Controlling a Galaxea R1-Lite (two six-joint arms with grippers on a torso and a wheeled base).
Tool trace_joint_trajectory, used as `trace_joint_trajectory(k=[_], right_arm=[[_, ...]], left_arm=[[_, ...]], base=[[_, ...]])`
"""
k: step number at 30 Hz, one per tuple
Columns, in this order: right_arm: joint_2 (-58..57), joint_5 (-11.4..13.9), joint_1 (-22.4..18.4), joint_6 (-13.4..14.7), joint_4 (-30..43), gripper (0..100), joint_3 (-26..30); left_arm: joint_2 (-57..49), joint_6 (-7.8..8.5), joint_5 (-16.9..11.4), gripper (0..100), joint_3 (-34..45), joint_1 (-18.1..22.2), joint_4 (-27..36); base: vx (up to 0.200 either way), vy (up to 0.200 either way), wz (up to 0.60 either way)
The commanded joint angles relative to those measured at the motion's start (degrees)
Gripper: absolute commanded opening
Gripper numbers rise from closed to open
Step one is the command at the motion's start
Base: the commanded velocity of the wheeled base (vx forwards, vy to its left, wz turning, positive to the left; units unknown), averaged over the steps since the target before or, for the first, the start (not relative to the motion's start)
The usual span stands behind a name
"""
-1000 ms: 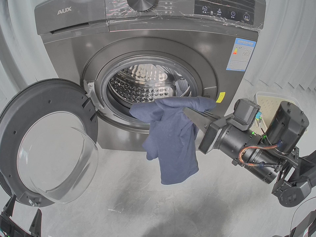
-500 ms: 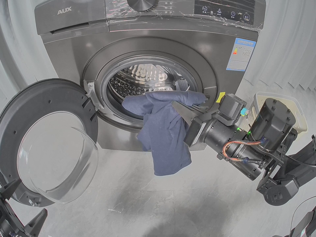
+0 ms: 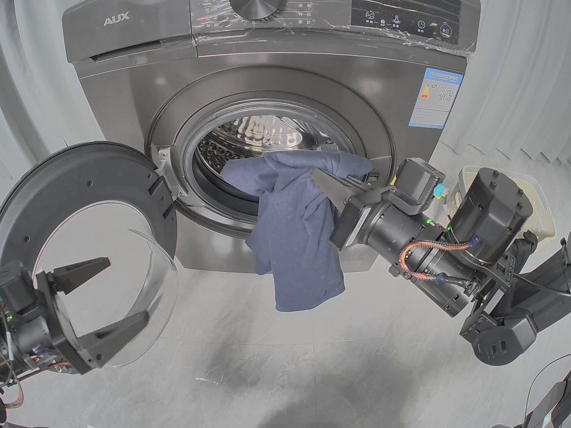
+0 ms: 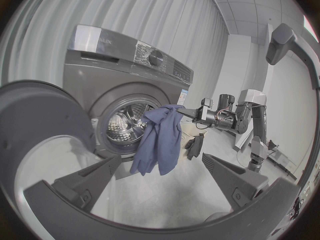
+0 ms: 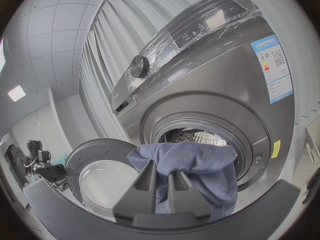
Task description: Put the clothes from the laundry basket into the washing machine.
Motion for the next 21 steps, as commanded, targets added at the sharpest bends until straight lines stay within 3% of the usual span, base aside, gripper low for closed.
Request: trace_joint_trajectory(k=[1,2,7,13,21], right_arm=[[0.78,-0.06,0.05,-0.06,-1.21,0,-2.17],[1.22,-0.06,0.4,-0.06,-1.65,0,-2.35],[1.4,-0.06,0.75,-0.06,-1.82,0,-1.91],[4.03,0.02,1.1,-0.06,-4.46,0,-2.43],[4.83,-0.06,1.63,0.03,-4.63,0,-1.91]], left_arm=[[19.57,-3.16,3.88,100,0.66,-9.54,-10.38],[22.03,-4.04,3.88,100,-0.92,-9.97,-10.82],[27.04,-5.18,3.35,100,-2.51,-10.41,-11.17],[32.48,-5.01,1.68,100,-2.95,-10.77,-11.35],[37.76,-4.74,1.59,100,-4.97,-10.77,-12.4]], base=[[0.0,0.0,0.0],[0.0,0.0,0.0],[0.0,0.0,0.0],[0.0,0.0,0.0],[0.0,0.0,0.0]])
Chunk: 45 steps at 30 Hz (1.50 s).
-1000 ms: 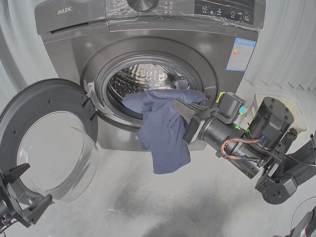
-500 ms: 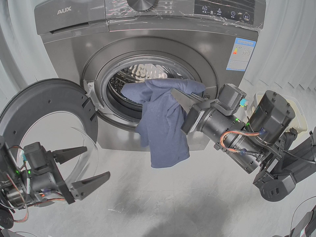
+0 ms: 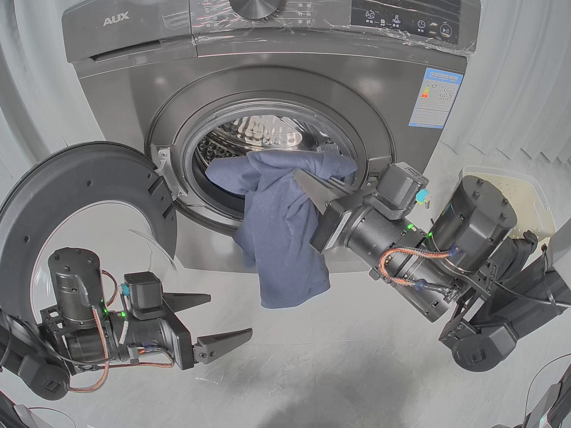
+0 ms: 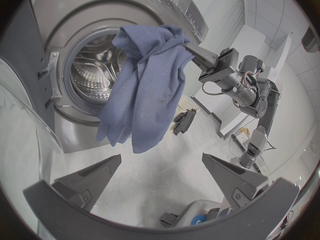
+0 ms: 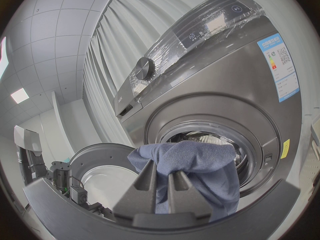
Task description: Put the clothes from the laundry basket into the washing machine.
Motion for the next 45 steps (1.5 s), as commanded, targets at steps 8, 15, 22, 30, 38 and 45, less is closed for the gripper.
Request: trace_joint_trajectory(k=[8,15,22,30,38,45], right_arm=[[0.56,-0.02,0.33,0.1,-0.15,0,0.63],[0.48,-0.02,0.86,0.1,-0.15,0,1.07],[0.12,-0.02,1.39,0.01,-0.15,0,1.25],[-0.49,-0.02,1.39,0.1,-0.24,0,2.21],[-0.49,-0.02,1.39,0.1,-0.77,0,2.21],[-0.49,-0.02,1.39,0.1,-0.77,0,2.3]], left_arm=[[11.24,-0.43,0.08,100,-4.73,-0.78,-2.45],[16.86,-0.52,0.43,100,-7.71,-0.87,-3.15],[23.1,-0.52,0.43,100,-11.32,-0.87,-5.87],[28.2,-0.69,0.43,100,-14.92,-0.87,-9.83],[30.58,-1.48,0.25,100,-16.24,-1.74,-11.67],[32.68,-3.51,0.25,100,-17.38,-2.62,-16.24]], base=[[0.0,0.0,0.0],[0.0,0.0,0.0],[0.0,0.0,0.0],[0.0,0.0,0.0],[0.0,0.0,0.0],[0.0,0.0,0.0]])
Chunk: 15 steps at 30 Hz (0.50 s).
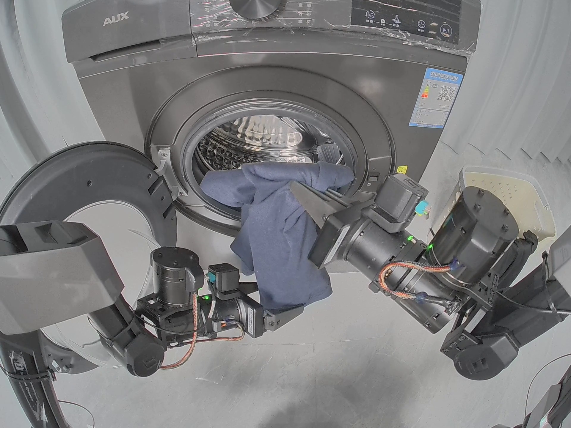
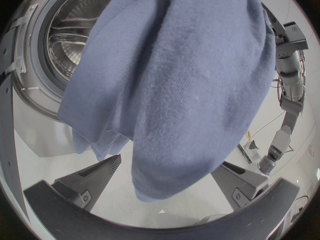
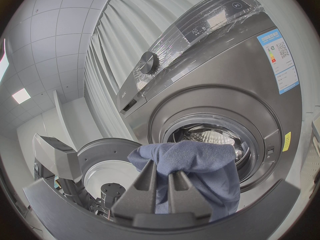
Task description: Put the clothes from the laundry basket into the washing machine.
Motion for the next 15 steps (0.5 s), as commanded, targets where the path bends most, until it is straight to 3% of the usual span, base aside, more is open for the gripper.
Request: trace_joint_trajectory(k=[1,4,5,11,15], right_arm=[[-0.14,0.01,0.02,0.01,-0.01,0,0.06],[-0.14,0.01,0.02,0.01,-0.01,0,0.06],[-0.14,0.01,0.02,0.01,-0.01,0,0.15],[-0.14,0.01,-0.42,0.01,-0.01,0,0.94],[0.21,0.01,-1.03,0.19,-0.01,0,1.73]], left_arm=[[1.38,-1.82,-0.02,100,-0.44,-0.81,-1.8],[1.55,-2.08,-0.1,100,-0.35,-1.25,-3.39],[1.55,-2.08,-0.1,0,-0.35,-1.25,-4.0],[0.41,-2.17,-0.1,0,1.67,-2.04,-6.29],[-3.81,-1.99,-0.19,0,11.6,-5.38,-13.41]], base=[[0.0,0.0,0.0],[0.0,0.0,0.0],[0.0,0.0,0.0],[0.0,0.0,0.0],[0.0,0.0,0.0]])
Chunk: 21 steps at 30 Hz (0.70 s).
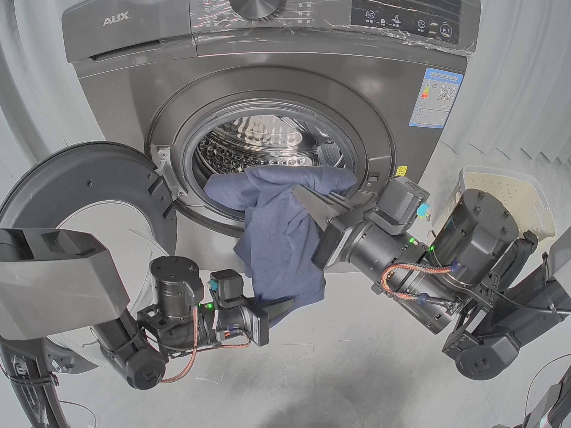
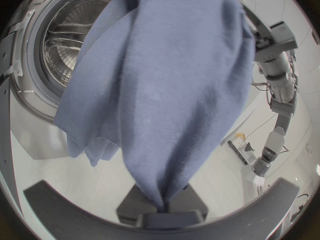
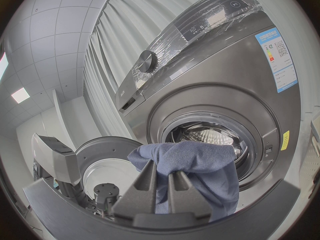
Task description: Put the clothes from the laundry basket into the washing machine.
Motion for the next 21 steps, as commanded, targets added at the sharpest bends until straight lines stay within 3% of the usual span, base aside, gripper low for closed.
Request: trace_joint_trajectory(k=[1,4,10,11,15,21], right_arm=[[0.3,0.01,-0.58,0.15,-0.01,0,0.88],[0.3,0.54,-0.67,0.5,0.08,0,2.72],[0.39,0.89,-0.58,0.68,-0.1,0,5.97],[0.39,0.89,-0.58,0.76,-0.19,100,5.97],[0.12,0.89,-0.58,1.03,0.61,100,6.85],[-0.49,0.71,-1.46,0.76,1.31,100,12.21]], left_arm=[[-4.34,0.09,-0.08,0,8.19,-2.98,-5.36],[-8.3,-0.08,-0.26,0,12.76,-3.68,-10.46],[-13.75,-0.17,-0.52,0,16.45,-3.51,-11.86],[-14.36,-0.26,-0.52,0,16.71,-3.68,-11.86],[-16.82,-0.08,-0.26,0,15.75,-3.77,-11.86],[-19.9,-1.75,0.45,0,10.82,-2.8,-11.69]], base=[[0.0,0.0,0.0],[0.0,0.0,0.0],[0.0,0.0,0.0],[0.0,0.0,0.0],[0.0,0.0,0.0],[0.0,0.0,0.0]])
